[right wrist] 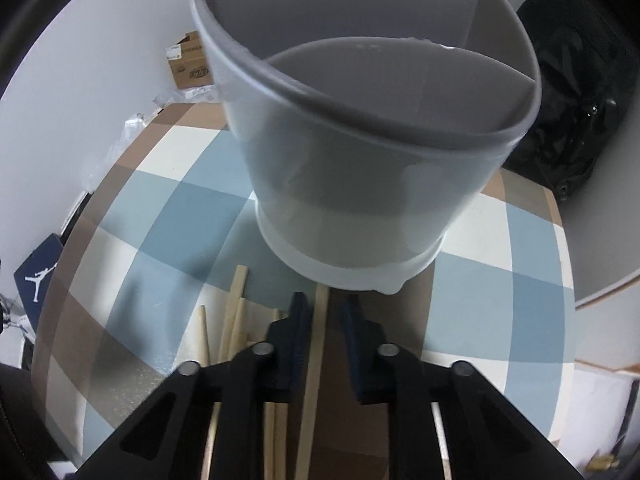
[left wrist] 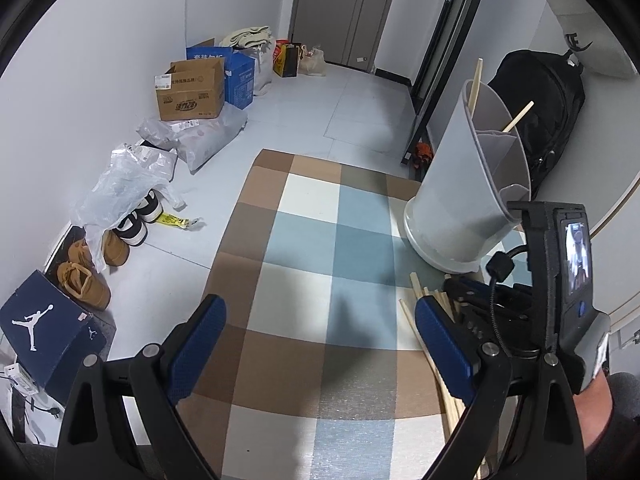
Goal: Organize utensils
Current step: 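Grasp one chopstick from the pile with the right gripper, then grasp a chopstick with the left gripper while the right gripper holds its chopstick, then lift both held chopsticks off the cloth and raise them upright, then carry both held chopsticks up and over toward the white holder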
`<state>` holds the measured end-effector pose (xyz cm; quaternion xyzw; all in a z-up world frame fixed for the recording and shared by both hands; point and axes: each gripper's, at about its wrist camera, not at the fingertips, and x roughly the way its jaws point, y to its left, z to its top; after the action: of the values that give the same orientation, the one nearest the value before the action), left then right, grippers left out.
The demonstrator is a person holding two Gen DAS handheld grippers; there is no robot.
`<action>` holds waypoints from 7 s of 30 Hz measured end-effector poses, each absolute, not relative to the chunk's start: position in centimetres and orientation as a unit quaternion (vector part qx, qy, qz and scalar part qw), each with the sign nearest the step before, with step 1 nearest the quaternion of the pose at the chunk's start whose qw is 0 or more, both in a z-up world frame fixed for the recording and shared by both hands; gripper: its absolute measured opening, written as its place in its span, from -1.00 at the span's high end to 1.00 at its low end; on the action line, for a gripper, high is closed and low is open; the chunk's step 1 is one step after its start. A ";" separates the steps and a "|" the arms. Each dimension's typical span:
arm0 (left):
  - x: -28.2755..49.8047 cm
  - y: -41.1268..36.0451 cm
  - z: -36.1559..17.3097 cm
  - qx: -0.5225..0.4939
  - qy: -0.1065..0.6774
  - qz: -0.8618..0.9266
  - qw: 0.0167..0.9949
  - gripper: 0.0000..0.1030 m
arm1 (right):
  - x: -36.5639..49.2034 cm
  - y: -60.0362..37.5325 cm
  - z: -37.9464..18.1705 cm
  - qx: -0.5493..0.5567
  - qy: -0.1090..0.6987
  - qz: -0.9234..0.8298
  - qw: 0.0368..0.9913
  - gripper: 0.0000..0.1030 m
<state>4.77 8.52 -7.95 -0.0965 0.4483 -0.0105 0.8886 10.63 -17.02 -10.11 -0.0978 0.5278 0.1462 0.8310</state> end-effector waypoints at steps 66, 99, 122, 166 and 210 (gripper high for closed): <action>4.8 0.6 -12.8 0.022 0.602 -0.031 0.798 -0.33 | 8.8 -32.0 -1.6 0.185 0.429 0.254 0.847 0.89; 11.6 -0.7 -12.4 0.017 0.614 -0.038 0.788 0.43 | 10.0 -33.5 -1.4 0.216 0.422 0.255 0.843 0.89; 9.4 4.0 -7.6 -0.093 0.523 -0.017 0.847 0.96 | 9.0 -33.0 -1.0 0.194 0.400 0.244 0.862 0.89; 7.6 7.8 -6.8 -0.194 0.442 -0.077 0.873 0.96 | 21.7 -33.3 -11.5 0.236 0.551 0.112 0.793 0.56; 7.5 9.1 -7.3 -0.230 0.446 -0.082 0.861 0.96 | 21.8 -29.4 -11.3 0.047 0.550 0.033 0.833 0.51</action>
<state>7.46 9.12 -7.34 -0.2298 0.4460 -0.0818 0.8611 21.82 -29.37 -11.31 0.0471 0.5504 0.0331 0.8329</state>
